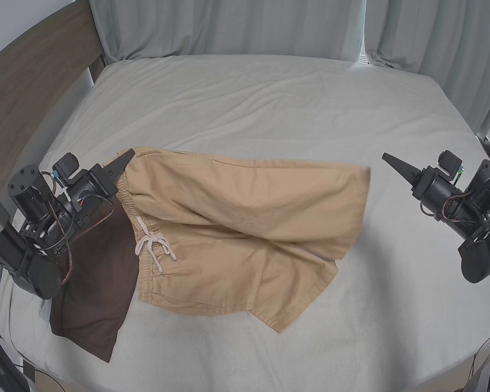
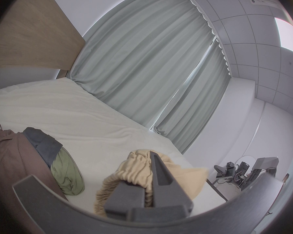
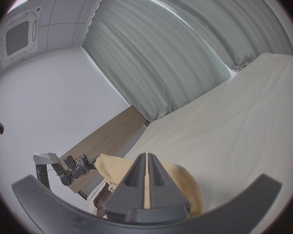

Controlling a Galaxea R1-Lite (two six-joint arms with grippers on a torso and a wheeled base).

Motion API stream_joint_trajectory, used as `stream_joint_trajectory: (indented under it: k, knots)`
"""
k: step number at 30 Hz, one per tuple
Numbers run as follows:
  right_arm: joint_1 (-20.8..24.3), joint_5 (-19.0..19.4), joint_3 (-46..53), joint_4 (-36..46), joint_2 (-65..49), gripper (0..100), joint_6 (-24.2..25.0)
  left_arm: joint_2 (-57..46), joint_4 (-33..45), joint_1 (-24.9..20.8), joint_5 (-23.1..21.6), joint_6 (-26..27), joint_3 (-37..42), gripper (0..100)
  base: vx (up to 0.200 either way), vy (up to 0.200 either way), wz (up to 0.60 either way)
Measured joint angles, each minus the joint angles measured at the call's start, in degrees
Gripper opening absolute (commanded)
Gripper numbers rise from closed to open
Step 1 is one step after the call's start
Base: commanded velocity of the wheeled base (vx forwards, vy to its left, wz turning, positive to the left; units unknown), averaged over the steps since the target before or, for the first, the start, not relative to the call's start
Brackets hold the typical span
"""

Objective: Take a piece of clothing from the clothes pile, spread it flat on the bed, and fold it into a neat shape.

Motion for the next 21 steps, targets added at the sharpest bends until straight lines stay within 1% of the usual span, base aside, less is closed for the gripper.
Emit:
stream_joint_trajectory:
  k: [15,21]
  knots:
    - [0.68,0.06,0.73,0.02,2.51,0,-0.52,0.57,0.0,-0.52,-0.02,0.05,0.01,0,0.0,0.0,0.0]
    - [2.01,-0.05,0.93,-0.02,6.25,0,-2.68,0.72,0.0,-0.62,-0.04,0.24,0.32,0,0.0,0.0,0.0]
